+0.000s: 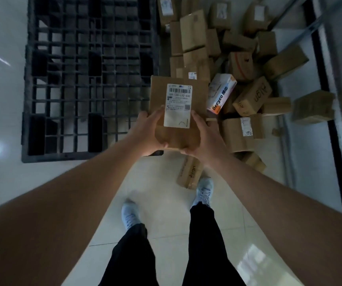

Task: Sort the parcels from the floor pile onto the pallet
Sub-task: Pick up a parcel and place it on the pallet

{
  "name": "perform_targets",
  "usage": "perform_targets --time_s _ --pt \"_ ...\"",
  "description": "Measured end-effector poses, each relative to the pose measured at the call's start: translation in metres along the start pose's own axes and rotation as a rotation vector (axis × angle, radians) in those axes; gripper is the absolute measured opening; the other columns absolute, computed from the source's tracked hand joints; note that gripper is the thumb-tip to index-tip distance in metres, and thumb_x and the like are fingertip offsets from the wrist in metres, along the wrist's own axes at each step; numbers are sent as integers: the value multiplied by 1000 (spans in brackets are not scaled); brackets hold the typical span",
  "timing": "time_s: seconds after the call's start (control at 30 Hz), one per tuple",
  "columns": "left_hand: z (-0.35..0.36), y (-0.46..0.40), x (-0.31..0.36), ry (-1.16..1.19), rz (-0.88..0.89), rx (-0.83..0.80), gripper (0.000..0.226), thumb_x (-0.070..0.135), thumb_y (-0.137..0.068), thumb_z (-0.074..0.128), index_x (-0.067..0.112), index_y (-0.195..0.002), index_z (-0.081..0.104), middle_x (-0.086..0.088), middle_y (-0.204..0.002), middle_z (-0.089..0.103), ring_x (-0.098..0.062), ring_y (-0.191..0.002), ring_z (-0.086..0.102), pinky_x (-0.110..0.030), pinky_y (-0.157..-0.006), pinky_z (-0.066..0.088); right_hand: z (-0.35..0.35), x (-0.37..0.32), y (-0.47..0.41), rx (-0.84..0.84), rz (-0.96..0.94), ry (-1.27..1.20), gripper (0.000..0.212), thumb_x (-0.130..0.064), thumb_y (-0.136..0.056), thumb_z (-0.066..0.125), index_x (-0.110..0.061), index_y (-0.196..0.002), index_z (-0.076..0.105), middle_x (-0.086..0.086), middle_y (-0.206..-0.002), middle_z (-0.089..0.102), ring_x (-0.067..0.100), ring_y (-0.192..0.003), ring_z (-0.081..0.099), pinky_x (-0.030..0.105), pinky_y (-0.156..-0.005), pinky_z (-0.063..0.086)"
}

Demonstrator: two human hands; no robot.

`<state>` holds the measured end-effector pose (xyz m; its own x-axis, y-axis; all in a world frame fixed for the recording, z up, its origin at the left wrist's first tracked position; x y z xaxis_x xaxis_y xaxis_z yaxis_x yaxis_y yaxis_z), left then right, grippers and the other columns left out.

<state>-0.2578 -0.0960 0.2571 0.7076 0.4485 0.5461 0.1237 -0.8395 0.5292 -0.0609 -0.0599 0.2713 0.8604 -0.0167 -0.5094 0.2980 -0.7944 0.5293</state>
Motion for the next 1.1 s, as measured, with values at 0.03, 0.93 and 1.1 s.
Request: perform_targets --time_s 0.03,0.93,1.1 --pt "-19 13 -6 -7 5 -3 120 33 -72 93 48 -160 12 -12 -151 35 -35 -130 48 -44 -98 47 2 -21 10 14 -12 14 122 -40 -76 93 -43 -165 9 4 -159 16 30 -150 29 50 -123 35" --pt "-23 -106 -198 161 -172 26 108 14 -79 85 45 -160 19 -7 -157 33 -28 -118 53 -45 -82 62 154 -62 -145 -249 27 -60 91 -2 -103 58 -45 -165 8 -2 -163 26 21 -153 30 43 -123 35" --pt "31 -150 -244 170 -151 -29 101 13 -85 80 45 -160 20 -6 -157 34 -27 -124 52 -36 -86 57 211 -20 -187 -200 91 -88 87 -3 -104 56 -47 -165 12 -5 -163 31 18 -151 32 33 -116 33"
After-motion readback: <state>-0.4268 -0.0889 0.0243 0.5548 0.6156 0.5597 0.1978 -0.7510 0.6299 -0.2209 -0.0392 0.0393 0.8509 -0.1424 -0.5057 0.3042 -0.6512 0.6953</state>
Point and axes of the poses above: each hand's wrist, its own y-axis away from the middle knuckle, its own z-axis out of the palm, x = y × z, the point moved 4 cm from there along -y, towards the middle knuckle
